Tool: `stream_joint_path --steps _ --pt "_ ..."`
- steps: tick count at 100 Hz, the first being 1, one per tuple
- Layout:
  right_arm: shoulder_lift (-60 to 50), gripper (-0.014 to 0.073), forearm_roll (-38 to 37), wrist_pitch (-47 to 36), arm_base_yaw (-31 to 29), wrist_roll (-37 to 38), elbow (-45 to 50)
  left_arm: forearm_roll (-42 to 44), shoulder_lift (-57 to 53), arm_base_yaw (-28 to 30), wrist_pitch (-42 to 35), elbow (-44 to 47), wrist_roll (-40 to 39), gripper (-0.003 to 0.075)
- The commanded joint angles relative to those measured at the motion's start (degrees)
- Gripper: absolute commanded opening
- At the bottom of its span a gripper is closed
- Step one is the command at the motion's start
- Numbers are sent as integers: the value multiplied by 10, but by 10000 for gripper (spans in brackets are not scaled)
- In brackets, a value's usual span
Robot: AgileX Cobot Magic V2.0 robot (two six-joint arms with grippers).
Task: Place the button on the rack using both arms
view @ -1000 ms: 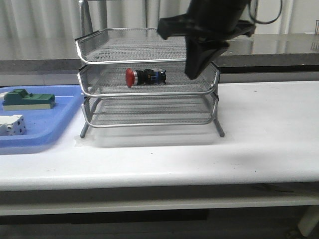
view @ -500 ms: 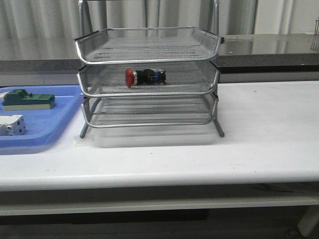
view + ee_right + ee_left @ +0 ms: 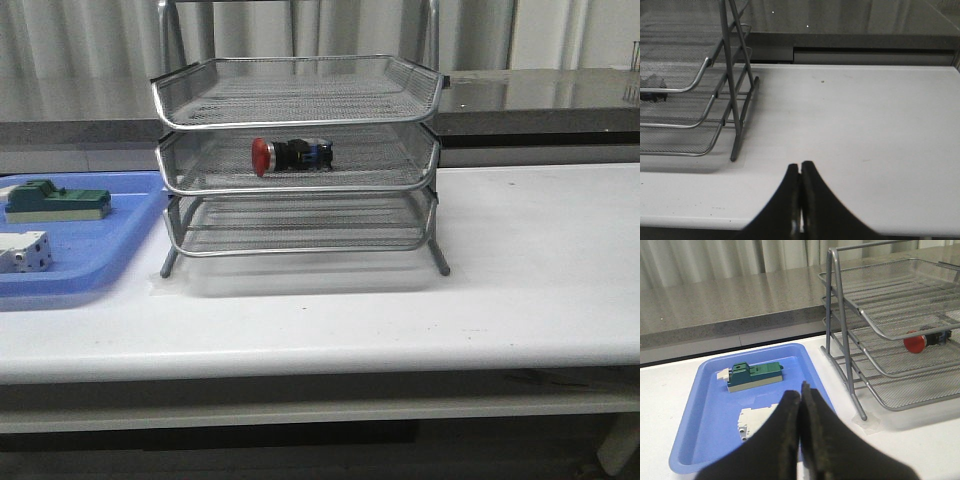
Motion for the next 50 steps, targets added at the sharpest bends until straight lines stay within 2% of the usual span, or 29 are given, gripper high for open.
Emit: stream_joint_path --steps 1,50 --pt "-35 -61 -4 -51 -4 -2 -3 -5 0 2 -46 -16 -6 -20" --pt "-60 -61 -4 -47 -4 -2 1 -5 0 2 -46 -16 -6 -20"
